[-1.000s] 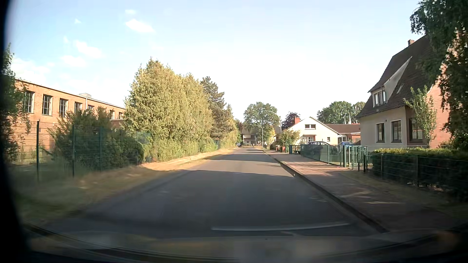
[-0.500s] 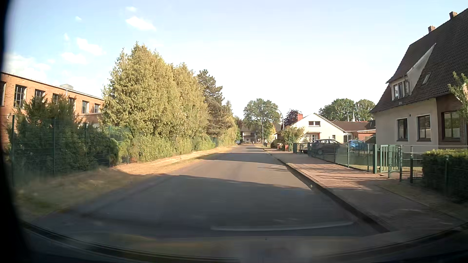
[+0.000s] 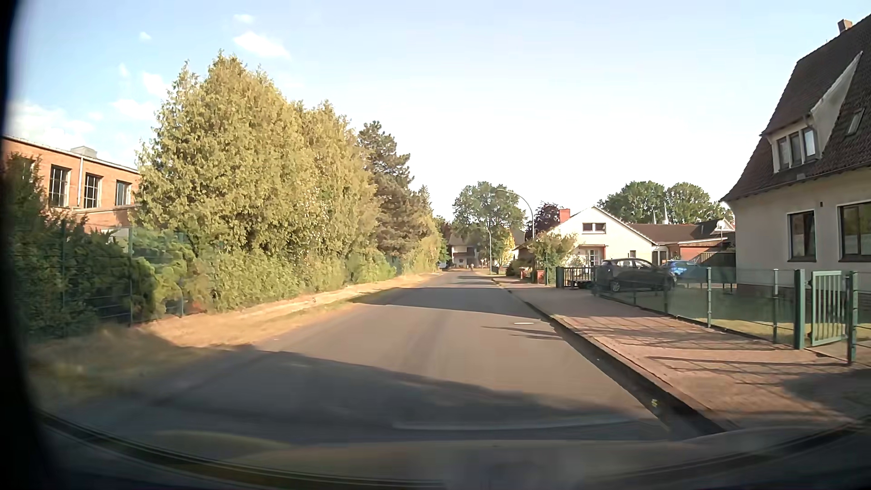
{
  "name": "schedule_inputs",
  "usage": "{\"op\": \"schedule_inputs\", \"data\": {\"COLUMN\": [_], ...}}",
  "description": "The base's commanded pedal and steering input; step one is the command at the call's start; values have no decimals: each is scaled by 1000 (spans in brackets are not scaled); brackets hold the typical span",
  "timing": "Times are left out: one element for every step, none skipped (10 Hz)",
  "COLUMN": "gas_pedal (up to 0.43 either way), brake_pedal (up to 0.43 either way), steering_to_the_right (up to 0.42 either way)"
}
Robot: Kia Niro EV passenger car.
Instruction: Follow the waypoints while adhering to traffic rules and regulations
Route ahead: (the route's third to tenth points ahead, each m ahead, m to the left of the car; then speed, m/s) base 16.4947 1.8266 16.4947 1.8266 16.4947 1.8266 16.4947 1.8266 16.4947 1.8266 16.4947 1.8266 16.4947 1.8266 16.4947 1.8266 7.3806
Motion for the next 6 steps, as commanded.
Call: {"op": "schedule_inputs", "data": {"gas_pedal": [0,0,0,0,0,0], "brake_pedal": [6,6,6,12,12,24], "steering_to_the_right": [2,2,1,-1,-2,-2]}}
